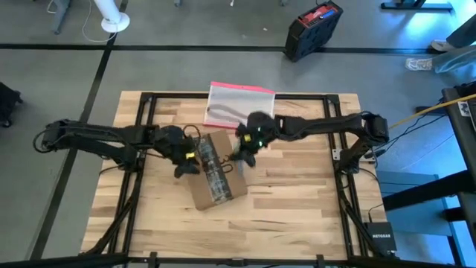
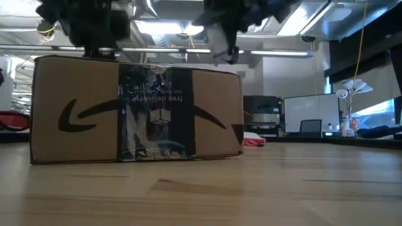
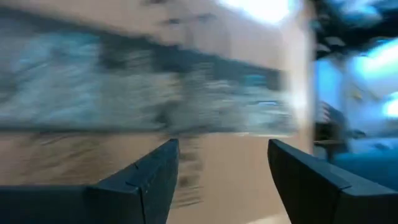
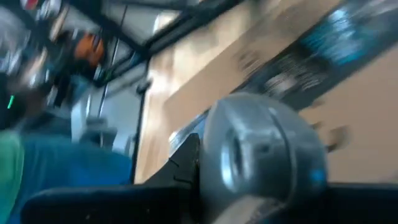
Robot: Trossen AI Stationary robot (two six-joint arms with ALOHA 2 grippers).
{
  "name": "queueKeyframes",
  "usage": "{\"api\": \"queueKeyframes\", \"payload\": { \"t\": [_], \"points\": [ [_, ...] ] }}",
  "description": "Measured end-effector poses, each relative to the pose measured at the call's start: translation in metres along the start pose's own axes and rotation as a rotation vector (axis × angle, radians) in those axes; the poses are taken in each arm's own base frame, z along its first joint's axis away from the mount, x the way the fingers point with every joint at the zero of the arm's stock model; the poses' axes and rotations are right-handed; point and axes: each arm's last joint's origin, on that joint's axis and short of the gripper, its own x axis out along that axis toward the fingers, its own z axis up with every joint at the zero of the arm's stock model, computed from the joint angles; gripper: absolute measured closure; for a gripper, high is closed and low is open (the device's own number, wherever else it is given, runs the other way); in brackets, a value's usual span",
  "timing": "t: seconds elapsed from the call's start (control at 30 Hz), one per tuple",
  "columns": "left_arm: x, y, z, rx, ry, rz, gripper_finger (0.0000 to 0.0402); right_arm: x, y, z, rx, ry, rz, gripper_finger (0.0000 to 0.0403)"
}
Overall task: Unpack boxes
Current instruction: Open the cardboard box using the gray cutter
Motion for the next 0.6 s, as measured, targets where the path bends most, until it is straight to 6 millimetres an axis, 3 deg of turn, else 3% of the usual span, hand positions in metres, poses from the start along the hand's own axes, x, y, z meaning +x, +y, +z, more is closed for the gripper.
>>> {"api": "queueKeyframes", "payload": {
  "t": [0.27, 0.4, 0.6],
  "points": [
    [-0.012, 0.035, 0.016, -0.019, -0.084, 0.119, 0.0167, 0.018, 0.036, -0.025, -0.110, 0.103, 0.051, 0.0338],
    [-0.009, 0.053, 0.017, -0.040, -0.029, 0.131, 0.0167, 0.024, 0.038, -0.028, -0.136, 0.097, 0.054, 0.0338],
    [0.002, 0.065, 0.020, -0.069, 0.040, 0.037, 0.0166, 0.030, 0.030, -0.035, -0.135, 0.100, 0.016, 0.0338]
  ]
}}
